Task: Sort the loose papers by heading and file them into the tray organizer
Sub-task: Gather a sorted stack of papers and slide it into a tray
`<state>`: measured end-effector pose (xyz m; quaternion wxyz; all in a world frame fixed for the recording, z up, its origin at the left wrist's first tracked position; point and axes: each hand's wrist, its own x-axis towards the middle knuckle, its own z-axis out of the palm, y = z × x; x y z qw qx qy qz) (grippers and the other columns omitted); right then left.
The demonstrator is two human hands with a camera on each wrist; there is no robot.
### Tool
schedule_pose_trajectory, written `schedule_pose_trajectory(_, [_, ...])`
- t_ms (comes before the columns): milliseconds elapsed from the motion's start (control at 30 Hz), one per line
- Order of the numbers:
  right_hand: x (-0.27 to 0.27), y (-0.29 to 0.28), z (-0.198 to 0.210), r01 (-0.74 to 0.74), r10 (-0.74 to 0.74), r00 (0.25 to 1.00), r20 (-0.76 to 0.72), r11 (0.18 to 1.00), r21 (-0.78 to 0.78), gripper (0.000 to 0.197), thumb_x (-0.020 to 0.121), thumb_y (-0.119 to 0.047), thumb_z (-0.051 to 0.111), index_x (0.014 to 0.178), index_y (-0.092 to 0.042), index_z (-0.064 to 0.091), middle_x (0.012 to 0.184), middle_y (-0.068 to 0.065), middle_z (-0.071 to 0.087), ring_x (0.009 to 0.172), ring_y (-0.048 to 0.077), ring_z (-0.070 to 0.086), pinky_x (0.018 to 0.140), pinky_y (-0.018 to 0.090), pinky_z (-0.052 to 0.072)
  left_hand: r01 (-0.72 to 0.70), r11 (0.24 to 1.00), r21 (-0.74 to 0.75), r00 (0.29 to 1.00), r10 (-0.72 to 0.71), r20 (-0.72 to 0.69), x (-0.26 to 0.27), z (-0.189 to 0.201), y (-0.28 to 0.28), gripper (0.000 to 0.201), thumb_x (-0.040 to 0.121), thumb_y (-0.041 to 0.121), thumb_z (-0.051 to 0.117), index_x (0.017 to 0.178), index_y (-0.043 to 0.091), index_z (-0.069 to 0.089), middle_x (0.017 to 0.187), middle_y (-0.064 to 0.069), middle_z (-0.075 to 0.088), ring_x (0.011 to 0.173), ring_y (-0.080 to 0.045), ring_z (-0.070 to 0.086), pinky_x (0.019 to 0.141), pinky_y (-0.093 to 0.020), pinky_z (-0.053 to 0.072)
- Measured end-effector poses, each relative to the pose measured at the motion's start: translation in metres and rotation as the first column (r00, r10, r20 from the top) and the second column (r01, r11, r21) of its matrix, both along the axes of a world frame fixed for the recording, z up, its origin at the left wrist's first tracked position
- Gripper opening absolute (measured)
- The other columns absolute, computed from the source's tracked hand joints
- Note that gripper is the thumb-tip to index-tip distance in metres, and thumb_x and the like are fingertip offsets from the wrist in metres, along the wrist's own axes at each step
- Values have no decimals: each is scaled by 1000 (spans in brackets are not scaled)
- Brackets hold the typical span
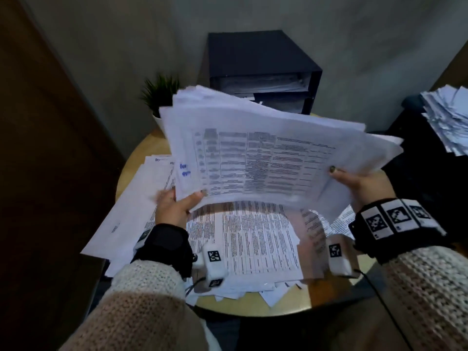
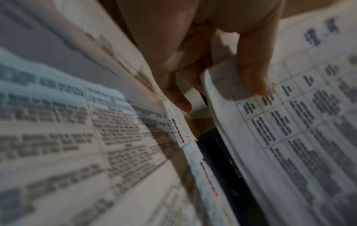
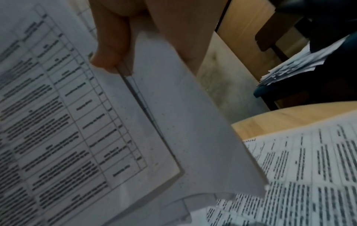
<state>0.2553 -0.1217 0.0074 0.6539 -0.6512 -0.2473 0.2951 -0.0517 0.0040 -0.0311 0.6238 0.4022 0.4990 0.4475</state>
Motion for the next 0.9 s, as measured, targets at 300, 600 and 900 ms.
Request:
schedule_pose_trajectory(300, [-19,-17,-15,-43,82,986,147,968,-246,46,50,-33,89,85,-14,66,97,14,69,90,28,65,80,36,51,-1,996,89,960,26,-279,14,0,-8,40,70,4,79,106,0,64,101,-9,65,90,-22,59,66,-15,48])
schedule_pose_trajectory(600, [-13,-11,-9,-10,41,988,149,978,-207,54,53,-43,86,86,-7,63,86,7,63,78,22,61,59,23,49,37,971,237,970,21,-241,20,3,-9,40,83,14,70,120,19,57,113,-1,67,105,-21,63,95,-41,50])
schedule_pose_trajectory(900, [-18,-13,-18,-42,78,987,138,968,-248,40,52,-30,89,81,-16,65,100,16,68,96,28,65,88,47,52,64,962,266,960,13,-280,26,4,-10,43,83,10,68,119,24,52,113,2,65,108,-21,60,94,-39,50])
